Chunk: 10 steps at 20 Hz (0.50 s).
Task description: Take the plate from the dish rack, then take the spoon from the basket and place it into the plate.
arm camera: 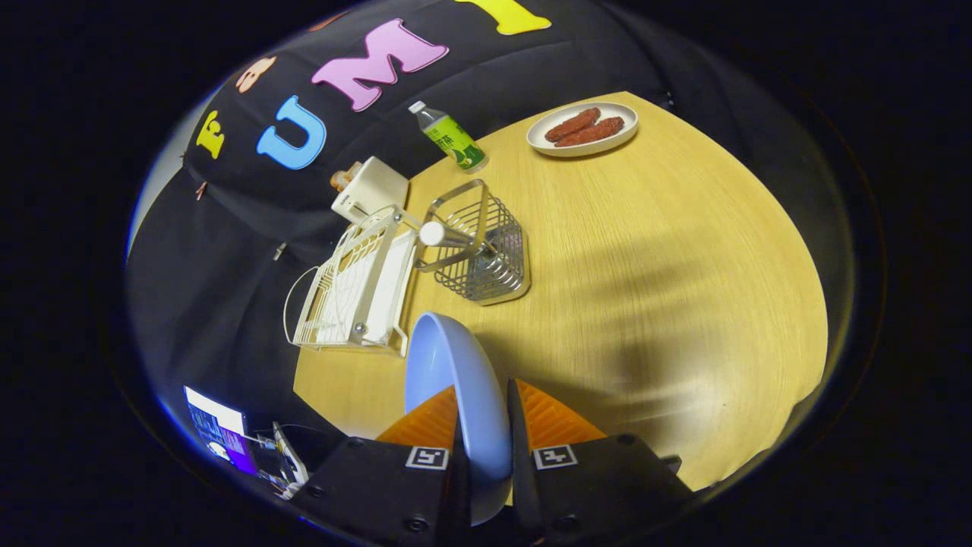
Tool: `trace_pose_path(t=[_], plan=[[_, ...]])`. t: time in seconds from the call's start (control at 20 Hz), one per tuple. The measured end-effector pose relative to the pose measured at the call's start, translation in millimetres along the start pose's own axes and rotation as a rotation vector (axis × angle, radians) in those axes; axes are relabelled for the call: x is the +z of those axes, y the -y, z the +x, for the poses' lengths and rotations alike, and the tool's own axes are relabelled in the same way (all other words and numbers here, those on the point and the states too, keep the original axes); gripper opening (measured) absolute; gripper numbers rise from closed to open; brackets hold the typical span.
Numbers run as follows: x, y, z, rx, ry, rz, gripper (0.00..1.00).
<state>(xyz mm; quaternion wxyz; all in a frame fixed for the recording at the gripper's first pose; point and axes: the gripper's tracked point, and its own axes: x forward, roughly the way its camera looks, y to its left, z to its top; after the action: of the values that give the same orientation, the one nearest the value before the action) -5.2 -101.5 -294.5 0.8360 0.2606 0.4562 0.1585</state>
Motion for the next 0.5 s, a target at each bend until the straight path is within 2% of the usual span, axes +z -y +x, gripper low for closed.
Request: trace_pose_path(t=[0.1, 0.2, 0.3, 0.4, 0.45, 0.5], plan=[[6, -2, 13, 0.014, 0.004, 0.046, 0.26], [9, -7, 23, 0.023, 0.007, 0.045, 0.26], [4, 1, 29, -0.003, 0.011, 0.018, 0.28], [9, 12, 21, -0.036, 0.032, -0.004, 0.4], [14, 14, 18, -0.039, 0.053, -0.012, 0.58], [20, 15, 14, -0.041, 0.077, -0.031, 0.66]])
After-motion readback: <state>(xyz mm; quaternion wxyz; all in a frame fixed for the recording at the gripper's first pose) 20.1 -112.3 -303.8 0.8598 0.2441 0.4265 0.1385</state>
